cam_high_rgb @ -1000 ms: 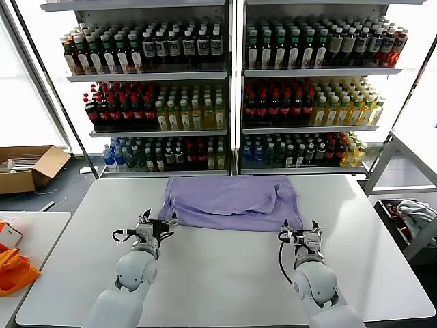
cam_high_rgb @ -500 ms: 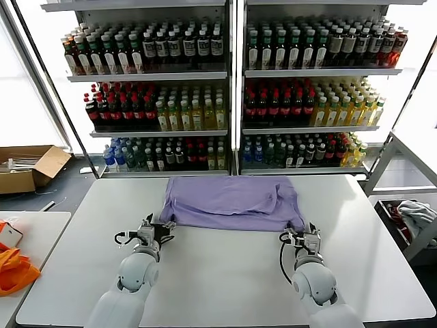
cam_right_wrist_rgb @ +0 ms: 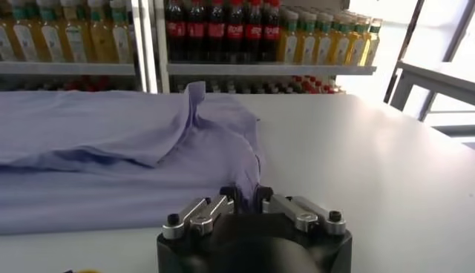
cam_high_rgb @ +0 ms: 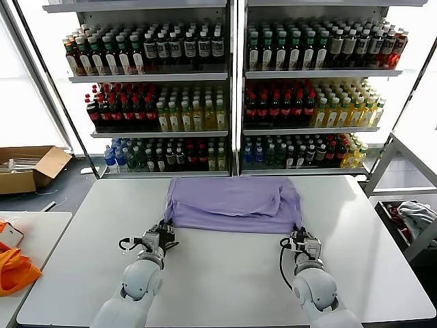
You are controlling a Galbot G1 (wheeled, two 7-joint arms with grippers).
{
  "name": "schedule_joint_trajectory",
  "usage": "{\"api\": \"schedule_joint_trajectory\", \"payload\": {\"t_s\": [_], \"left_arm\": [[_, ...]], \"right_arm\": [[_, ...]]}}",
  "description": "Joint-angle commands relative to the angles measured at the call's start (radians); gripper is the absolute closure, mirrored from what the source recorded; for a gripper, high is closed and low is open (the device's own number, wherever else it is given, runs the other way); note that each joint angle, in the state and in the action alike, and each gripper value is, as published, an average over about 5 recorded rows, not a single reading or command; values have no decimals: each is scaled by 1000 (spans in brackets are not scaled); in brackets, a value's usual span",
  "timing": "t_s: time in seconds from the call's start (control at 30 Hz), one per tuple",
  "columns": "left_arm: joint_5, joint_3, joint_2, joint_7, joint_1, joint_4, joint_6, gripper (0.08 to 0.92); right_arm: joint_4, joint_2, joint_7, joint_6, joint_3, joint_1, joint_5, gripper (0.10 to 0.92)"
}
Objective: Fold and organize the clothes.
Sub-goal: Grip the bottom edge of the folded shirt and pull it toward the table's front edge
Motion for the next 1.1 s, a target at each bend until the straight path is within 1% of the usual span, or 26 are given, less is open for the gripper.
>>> {"api": "schedule_joint_trajectory", "payload": {"t_s": [0.03,0.1,0.2,0.37,0.53,0.67,0.83,0.93,1.1], "left_arm": [[15,2,6,-8,64,-105,16,830],[17,-7,14,-14,94,-168,20,880],[35,-18,30,-14,148,-255,25,911],[77,-54,39,-10,260,-347,7,912],[105,-91,42,-10,415,-469,-22,912],[135,-118,44,3,534,-554,-40,912],[151,-174,43,14,628,-579,-67,912],[161,-191,36,18,657,-573,-82,912],[175,-180,8,28,677,-542,-99,912]], "right_arm": [[76,1,1,2,-2,-26,-10,888],[120,-2,4,-1,-5,-43,-19,888],[181,-4,14,-8,-13,-67,-32,888],[293,3,40,-26,-10,-124,-47,888],[384,-9,65,-49,9,-246,-62,888],[430,-24,72,-36,14,-368,-98,888],[445,-44,104,9,15,-465,-116,888],[439,-56,112,38,13,-494,-117,888],[411,-46,120,60,-8,-500,-129,888]]}}
